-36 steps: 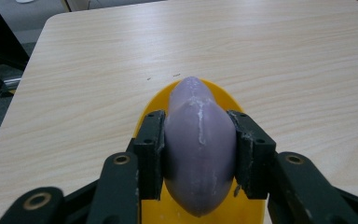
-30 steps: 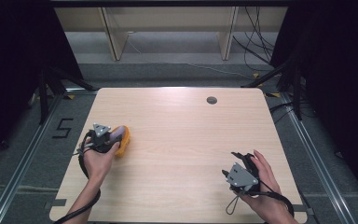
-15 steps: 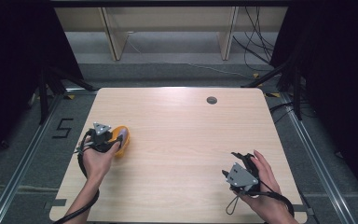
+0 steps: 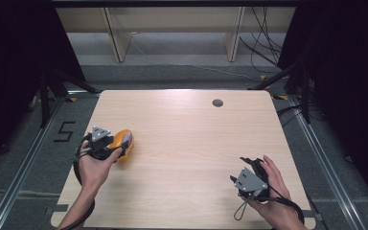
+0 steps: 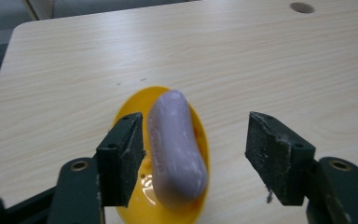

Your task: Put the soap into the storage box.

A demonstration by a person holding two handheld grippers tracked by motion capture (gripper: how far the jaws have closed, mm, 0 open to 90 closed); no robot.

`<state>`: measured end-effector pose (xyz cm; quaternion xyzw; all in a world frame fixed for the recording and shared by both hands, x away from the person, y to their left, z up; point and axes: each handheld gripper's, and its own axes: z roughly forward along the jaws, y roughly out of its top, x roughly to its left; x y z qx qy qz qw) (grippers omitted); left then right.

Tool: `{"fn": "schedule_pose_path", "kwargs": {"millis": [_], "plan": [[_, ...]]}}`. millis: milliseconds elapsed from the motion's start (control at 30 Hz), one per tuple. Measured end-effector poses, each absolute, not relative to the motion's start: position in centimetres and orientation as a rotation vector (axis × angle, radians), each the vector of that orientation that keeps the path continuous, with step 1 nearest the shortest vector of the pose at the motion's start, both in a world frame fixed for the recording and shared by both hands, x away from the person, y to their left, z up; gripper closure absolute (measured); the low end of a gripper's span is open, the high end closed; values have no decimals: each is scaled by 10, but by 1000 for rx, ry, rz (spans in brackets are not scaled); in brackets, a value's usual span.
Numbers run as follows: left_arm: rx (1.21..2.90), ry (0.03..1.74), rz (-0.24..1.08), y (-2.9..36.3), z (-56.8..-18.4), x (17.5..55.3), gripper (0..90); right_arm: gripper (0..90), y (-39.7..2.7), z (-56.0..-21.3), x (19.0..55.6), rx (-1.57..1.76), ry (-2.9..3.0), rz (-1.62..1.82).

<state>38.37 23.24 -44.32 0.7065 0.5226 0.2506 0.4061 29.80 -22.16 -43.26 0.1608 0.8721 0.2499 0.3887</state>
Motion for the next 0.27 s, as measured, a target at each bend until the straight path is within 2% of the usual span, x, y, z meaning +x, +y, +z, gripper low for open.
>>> {"fn": "schedule_pose_path", "kwargs": {"millis": [133, 267], "plan": [[1742, 1257, 582, 243, -464, 358, 320, 336, -229, -437, 301, 423, 2242, 650], [1735, 1273, 532, 250, -485, 332, 316, 342, -233, -442, 302, 499, 2263, 700]]}}
